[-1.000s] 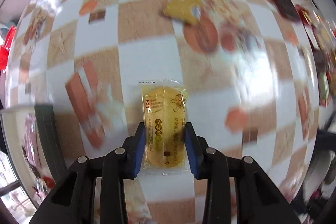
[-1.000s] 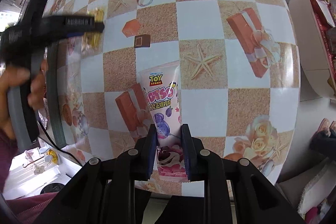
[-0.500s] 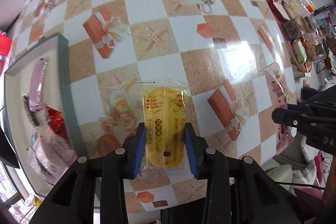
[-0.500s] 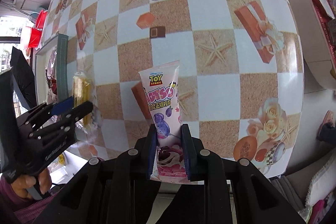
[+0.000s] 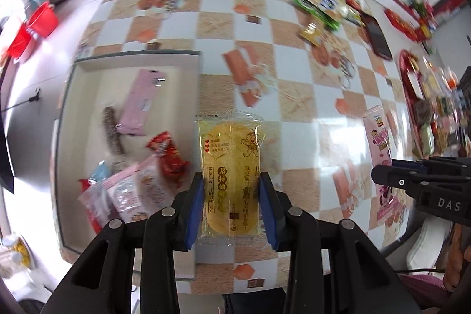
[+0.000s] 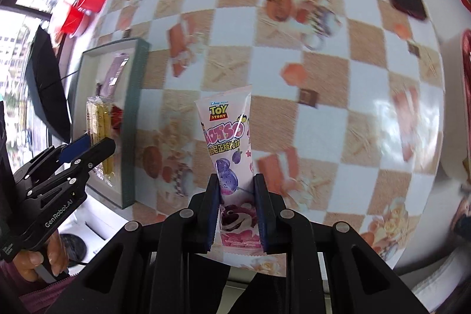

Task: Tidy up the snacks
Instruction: 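Carry the Lotso tube and yellow cake packet with both tools over the box, then open both tools to drop the Lotso tube and cake packet into the box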

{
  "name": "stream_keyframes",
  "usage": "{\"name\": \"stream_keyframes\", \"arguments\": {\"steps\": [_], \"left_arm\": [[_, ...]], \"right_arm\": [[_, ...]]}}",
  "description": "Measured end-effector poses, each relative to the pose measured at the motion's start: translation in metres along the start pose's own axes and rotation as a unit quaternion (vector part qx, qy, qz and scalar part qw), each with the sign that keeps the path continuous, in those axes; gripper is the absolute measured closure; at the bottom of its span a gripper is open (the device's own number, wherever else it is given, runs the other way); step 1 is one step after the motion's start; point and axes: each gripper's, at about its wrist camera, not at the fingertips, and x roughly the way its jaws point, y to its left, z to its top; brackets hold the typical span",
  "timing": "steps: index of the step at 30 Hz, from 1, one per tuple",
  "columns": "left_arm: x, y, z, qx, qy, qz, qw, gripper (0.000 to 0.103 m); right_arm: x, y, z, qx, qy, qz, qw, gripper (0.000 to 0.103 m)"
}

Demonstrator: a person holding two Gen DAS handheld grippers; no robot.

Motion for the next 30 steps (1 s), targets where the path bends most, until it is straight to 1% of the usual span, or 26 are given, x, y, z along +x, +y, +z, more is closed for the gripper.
{"name": "stream_keyframes", "arguments": {"steps": [5,7,10,12,15,19,21,22,23,24,25,26,28,30], "left_arm": [[-0.011,0.055,-0.006,-0.063,-0.015,0.024,0.9976,0.064],[-0.010,0.078,-0.011,-0.088,-0.012,0.038,0.9954,0.064],[-0.006,0.102,-0.017,-0.114,-0.006,0.053,0.9921,0.064],[-0.003,0.113,-0.021,-0.124,-0.003,0.058,0.9905,0.064],[0.004,0.125,-0.024,-0.136,0.005,0.065,0.9886,0.064],[0.014,0.137,-0.026,-0.148,0.016,0.071,0.9863,0.064],[0.017,0.140,-0.028,-0.151,0.021,0.078,0.9852,0.062],[0.018,0.140,-0.028,-0.150,0.022,0.082,0.9850,0.051],[0.017,0.139,-0.029,-0.149,0.019,0.086,0.9850,0.034],[0.015,0.139,-0.030,-0.147,0.011,0.091,0.9848,0.027],[0.010,0.138,-0.031,-0.146,-0.002,0.097,0.9846,0.021],[0.007,0.137,-0.032,-0.143,-0.011,0.098,0.9848,0.021],[0.004,0.136,-0.033,-0.139,-0.009,0.090,0.9861,0.019],[0.004,0.134,-0.034,-0.138,0.007,0.082,0.9870,0.019]], "right_arm": [[0.004,0.060,0.028,-0.062,0.001,0.015,0.998,0.079],[0.008,0.087,0.038,-0.088,0.006,0.023,0.996,0.079],[0.020,0.131,0.049,-0.132,0.020,0.028,0.991,0.079],[0.028,0.156,0.053,-0.157,0.028,0.029,0.987,0.079],[0.043,0.185,0.060,-0.176,0.045,0.032,0.983,0.079],[0.063,0.209,0.072,-0.184,0.059,0.027,0.981,0.079],[0.071,0.214,0.079,-0.183,0.061,0.022,0.981,0.079],[0.074,0.216,0.083,-0.181,0.061,0.021,0.981,0.076],[0.076,0.217,0.085,-0.179,0.063,0.021,0.982,0.064],[0.078,0.217,0.089,-0.174,0.065,0.015,0.982,0.035],[0.078,0.216,0.091,-0.171,0.064,0.010,0.983,0.022],[0.075,0.215,0.091,-0.170,0.059,0.007,0.984,0.012],[0.069,0.214,0.089,-0.175,0.048,0.004,0.983,0.012],[0.068,0.211,0.083,-0.182,0.053,-0.017,0.982,0.012]]}}
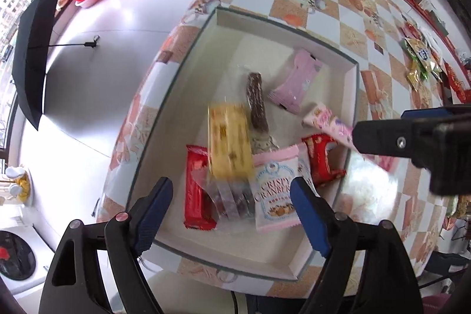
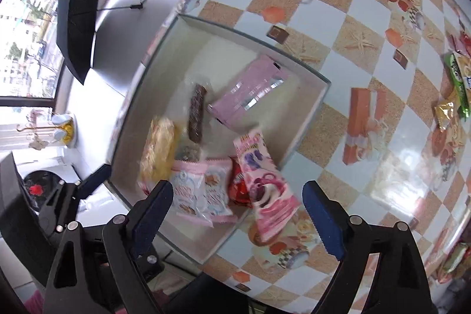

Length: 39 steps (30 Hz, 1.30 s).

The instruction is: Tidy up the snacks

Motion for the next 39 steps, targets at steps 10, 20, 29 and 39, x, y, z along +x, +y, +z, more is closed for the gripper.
{"name": "stream_keyframes", "arguments": {"steps": [10,20,29,39], "left_arm": [[-0.012,-0.013,-0.005,0.006,-0.007,0.031,0.9995,0.014],[-0.033,-0.016,-0.012,0.015,-0.015,0.032,0.9993,0.014],[-0.029,-0.028,-0.025,0.032,0.015,0.045,0.9984,0.014],[-0.041,-0.039,-0.018,0.057,-0.006,0.057,0.9967,0.014]], "right_arm": [[-0.020,-0.008,-0.039,-0.011,-0.026,-0.043,0.999,0.000],[-0.045,-0.002,-0.051,-0.034,-0.032,-0.055,0.997,0.000],[-0.043,0.006,-0.072,-0.056,-0.013,-0.064,0.996,0.000],[-0.058,0.004,-0.074,-0.047,-0.038,-0.062,0.996,0.000]]}}
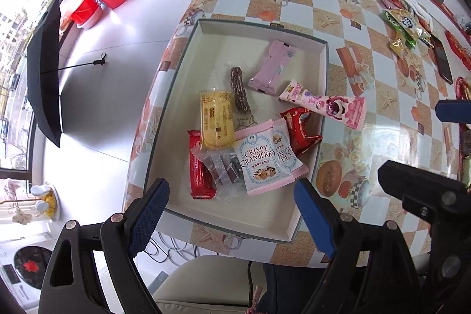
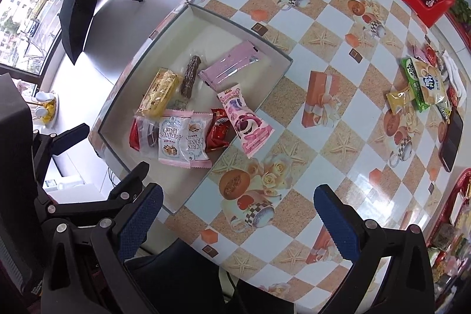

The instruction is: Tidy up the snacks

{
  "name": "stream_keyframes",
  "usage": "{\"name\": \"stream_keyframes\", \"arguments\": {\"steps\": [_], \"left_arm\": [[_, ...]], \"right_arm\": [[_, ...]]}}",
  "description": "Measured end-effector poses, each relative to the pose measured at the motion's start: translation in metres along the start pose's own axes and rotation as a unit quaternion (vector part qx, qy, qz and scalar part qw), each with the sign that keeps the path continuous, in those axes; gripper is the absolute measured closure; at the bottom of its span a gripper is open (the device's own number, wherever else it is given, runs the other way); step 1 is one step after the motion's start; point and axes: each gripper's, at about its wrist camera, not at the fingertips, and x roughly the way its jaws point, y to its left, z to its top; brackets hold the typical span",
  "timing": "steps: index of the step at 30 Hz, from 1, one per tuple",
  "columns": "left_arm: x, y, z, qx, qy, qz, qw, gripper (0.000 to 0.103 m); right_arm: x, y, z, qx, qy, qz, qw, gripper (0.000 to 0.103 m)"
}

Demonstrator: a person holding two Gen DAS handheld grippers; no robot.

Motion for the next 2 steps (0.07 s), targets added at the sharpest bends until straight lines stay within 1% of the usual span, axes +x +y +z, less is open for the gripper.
{"name": "stream_keyframes", "arguments": {"steps": [2], "left_arm": [[-0.0026,0.0014,0.0000,-0.001,-0.004,-0.001,1.0000,0.014]], "right_arm": [[-0.0015,0.0002,0.0001,0.001,-0.004,0.001,1.000,0.000]]}}
